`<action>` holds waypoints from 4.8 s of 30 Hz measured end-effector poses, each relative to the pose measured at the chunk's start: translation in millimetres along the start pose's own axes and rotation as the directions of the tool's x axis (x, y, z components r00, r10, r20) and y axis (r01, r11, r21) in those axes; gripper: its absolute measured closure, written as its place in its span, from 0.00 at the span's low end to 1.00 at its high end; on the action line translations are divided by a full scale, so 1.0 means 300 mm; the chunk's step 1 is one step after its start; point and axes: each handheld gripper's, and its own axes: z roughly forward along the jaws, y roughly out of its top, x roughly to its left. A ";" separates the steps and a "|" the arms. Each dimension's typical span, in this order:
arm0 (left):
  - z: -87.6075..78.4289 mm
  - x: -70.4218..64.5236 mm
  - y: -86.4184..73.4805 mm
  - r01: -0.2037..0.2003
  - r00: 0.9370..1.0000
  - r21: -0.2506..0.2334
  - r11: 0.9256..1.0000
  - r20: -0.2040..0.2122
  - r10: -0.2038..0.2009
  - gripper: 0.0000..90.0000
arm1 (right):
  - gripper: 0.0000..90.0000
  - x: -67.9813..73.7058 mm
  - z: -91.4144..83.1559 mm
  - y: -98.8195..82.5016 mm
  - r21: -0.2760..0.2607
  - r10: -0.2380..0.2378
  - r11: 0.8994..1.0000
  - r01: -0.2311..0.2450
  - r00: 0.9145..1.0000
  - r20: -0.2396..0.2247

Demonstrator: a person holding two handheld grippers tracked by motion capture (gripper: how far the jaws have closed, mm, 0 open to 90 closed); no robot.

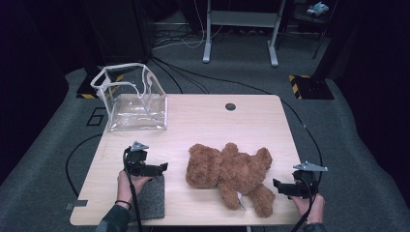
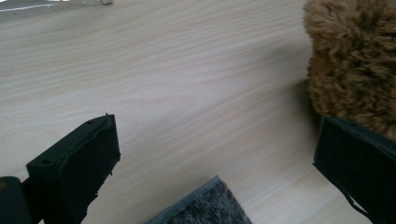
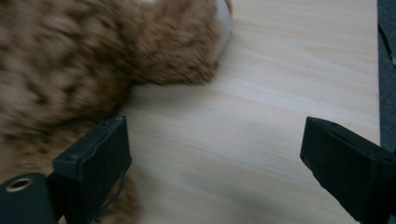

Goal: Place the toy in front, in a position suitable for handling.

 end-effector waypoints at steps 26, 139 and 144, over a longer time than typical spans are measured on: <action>0.047 -0.219 0.072 -0.086 0.984 -0.003 0.996 0.155 0.085 0.02 | 0.26 0.260 -0.060 0.172 -0.067 -0.156 0.987 0.148 0.979 -0.134; 0.127 -0.012 0.221 -0.042 0.999 -0.004 0.999 0.004 0.042 0.18 | 0.16 0.180 0.170 0.406 -0.068 -0.065 0.996 0.054 0.983 -0.173; 0.075 -0.003 0.150 -0.066 0.998 -0.001 0.998 0.008 0.066 0.14 | 0.12 0.112 0.157 0.271 -0.035 -0.035 0.999 0.030 0.989 -0.143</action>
